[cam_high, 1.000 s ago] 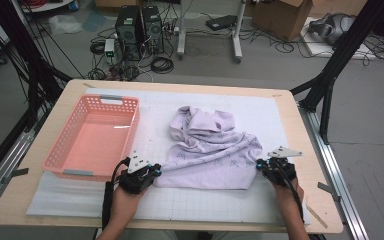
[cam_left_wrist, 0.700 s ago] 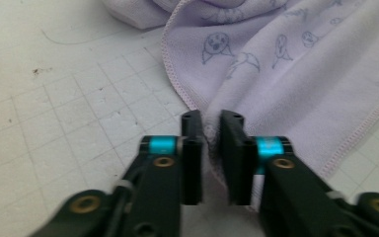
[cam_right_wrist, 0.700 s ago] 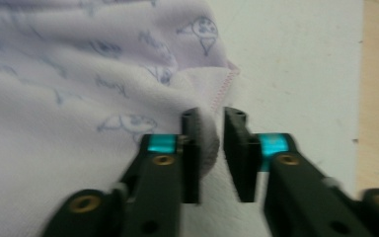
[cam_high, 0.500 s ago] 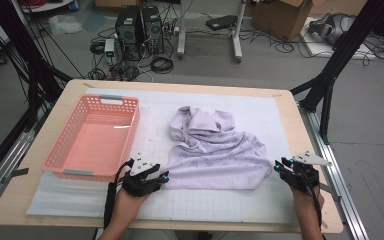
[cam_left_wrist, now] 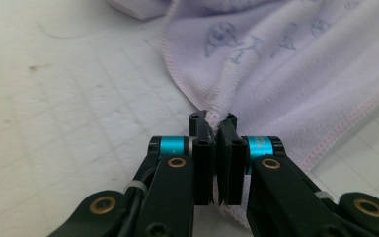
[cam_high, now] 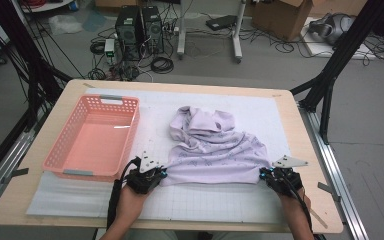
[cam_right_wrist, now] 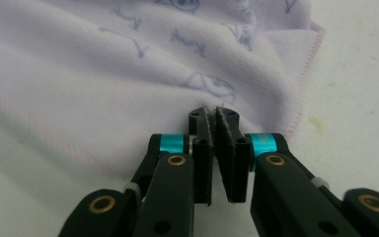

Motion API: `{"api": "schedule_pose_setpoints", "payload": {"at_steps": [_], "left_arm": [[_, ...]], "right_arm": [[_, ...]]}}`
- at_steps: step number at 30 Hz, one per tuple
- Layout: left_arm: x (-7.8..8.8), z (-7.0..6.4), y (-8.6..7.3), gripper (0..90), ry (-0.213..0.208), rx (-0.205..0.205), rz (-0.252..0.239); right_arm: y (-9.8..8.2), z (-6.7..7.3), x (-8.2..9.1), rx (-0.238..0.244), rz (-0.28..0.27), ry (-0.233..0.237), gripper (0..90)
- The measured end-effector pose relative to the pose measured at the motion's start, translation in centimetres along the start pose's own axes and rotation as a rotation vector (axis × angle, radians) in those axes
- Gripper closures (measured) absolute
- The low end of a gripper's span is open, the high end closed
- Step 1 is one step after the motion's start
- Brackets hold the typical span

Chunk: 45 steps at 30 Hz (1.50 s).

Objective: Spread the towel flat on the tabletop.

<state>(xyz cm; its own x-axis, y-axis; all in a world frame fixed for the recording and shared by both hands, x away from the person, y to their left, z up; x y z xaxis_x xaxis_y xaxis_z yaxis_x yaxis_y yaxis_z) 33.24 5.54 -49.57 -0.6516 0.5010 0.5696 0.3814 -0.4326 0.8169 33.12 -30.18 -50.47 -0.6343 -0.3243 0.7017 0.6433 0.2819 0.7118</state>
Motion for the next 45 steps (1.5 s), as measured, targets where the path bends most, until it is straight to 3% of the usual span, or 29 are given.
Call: {"api": "schedule_pose_setpoints", "payload": {"at_steps": [3, 6, 10, 12, 13, 14, 16, 18, 21, 23, 25, 28, 30, 33, 35, 36, 38, 39, 42, 44, 45], "left_arm": [[0.7, 0.4, 0.5, 86.2, -0.004, 0.014, -0.043], [0.9, 0.3, 0.7, 85.9, -0.012, 0.026, -0.062], [0.0, -0.6, 0.3, 84.9, -0.028, 0.001, -0.023], [-0.3, -0.7, 0.0, 82.8, -0.018, -0.007, -0.002], [-0.3, -0.5, -0.1, 80.7, -0.010, -0.007, 0.001], [-0.3, -0.3, -0.1, 79.6, -0.003, -0.003, -0.001], [0.0, 0.3, -0.2, 77.0, 0.016, 0.009, -0.007], [0.1, 0.6, -0.2, 66.9, 0.017, 0.036, -0.014], [0.0, 0.9, 0.2, 53.4, -0.041, 0.072, -0.057], [-0.3, 0.9, 0.9, 49.1, -0.089, 0.109, -0.076], [-0.8, 0.7, 1.4, 47.2, -0.141, 0.118, -0.073], [-2.0, 0.7, 1.8, 46.9, -0.150, 0.108, -0.047], [-2.6, 0.6, 1.8, 46.8, -0.157, 0.105, -0.023], [-3.4, 0.2, 1.4, 52.0, -0.155, 0.083, 0.043], [-3.4, 0.4, 1.4, 66.8, -0.134, 0.069, 0.050], [-3.5, 0.3, 1.5, 77.5, -0.144, 0.076, 0.053], [-3.8, 0.5, 1.7, 83.9, -0.115, 0.064, 0.058], [-3.9, 0.7, 1.9, 84.5, -0.084, 0.073, 0.056], [-4.2, 2.0, 2.1, 84.9, 0.014, 0.113, 0.029], [-4.3, 2.7, 2.1, 84.7, 0.029, 0.162, 0.017], [-4.3, 2.5, 2.1, 84.3, 0.023, 0.164, 0.022]], "right_arm": [[-0.1, -0.8, 1.0, 0.032, 0.025, -0.025, 86.5], [0.2, -1.7, 2.9, 0.032, 0.039, 0.031, 86.6], [0.8, -2.5, 4.0, 0.033, 0.031, -0.006, 85.9], [0.7, -2.1, 3.4, 0.027, 0.017, 0.015, 79.6], [0.7, -1.7, 3.0, 0.005, -0.010, 0.050, 72.3], [0.8, -1.6, 2.7, -0.034, -0.046, 0.097, 71.9], [0.6, -2.2, 2.5, -0.085, -0.064, 0.070, 70.8], [0.3, -3.1, 2.7, -0.118, -0.067, 0.032, 69.4], [0.2, -3.1, 2.4, -0.132, -0.068, 0.027, 58.8], [0.3, -2.6, 1.9, -0.148, -0.069, 0.068, 56.1], [0.8, -2.4, 2.1, -0.143, -0.082, 0.075, 55.7], [2.0, -2.9, 3.3, -0.162, -0.138, 0.063, 53.9], [2.1, -3.2, 3.3, -0.168, -0.137, 0.048, 52.3], [1.0, -2.9, 1.3, -0.141, -0.049, 0.041, 51.5], [0.6, -2.7, -0.2, -0.127, -0.010, 0.047, 55.0], [0.6, -2.5, -0.8, -0.124, -0.006, 0.045, 57.4], [1.2, -2.3, -1.3, -0.102, -0.012, 0.061, 80.8], [1.4, -2.1, -1.4, -0.087, -0.007, 0.072, 85.2], [2.6, -2.6, -2.3, -0.033, -0.024, -0.020, 86.3], [3.3, -3.2, -2.7, -0.054, -0.059, -0.056, 86.3], [3.5, -3.4, -2.8, -0.061, -0.076, -0.072, 86.2]]}}
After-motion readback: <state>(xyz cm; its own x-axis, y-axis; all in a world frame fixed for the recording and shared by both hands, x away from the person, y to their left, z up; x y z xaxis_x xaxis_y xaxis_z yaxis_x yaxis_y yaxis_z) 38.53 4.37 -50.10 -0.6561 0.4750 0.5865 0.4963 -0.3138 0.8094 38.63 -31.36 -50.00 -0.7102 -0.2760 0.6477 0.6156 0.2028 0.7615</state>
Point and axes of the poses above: each handheld gripper's, and its own axes: x roughly backward along the jaws, y roughly out of its top, z roughly to its left, the point moved 9 cm from there along -x, roughly forward along the jaws, and after that the axes turned 8 degrees about -x, right-handed, at the moved point
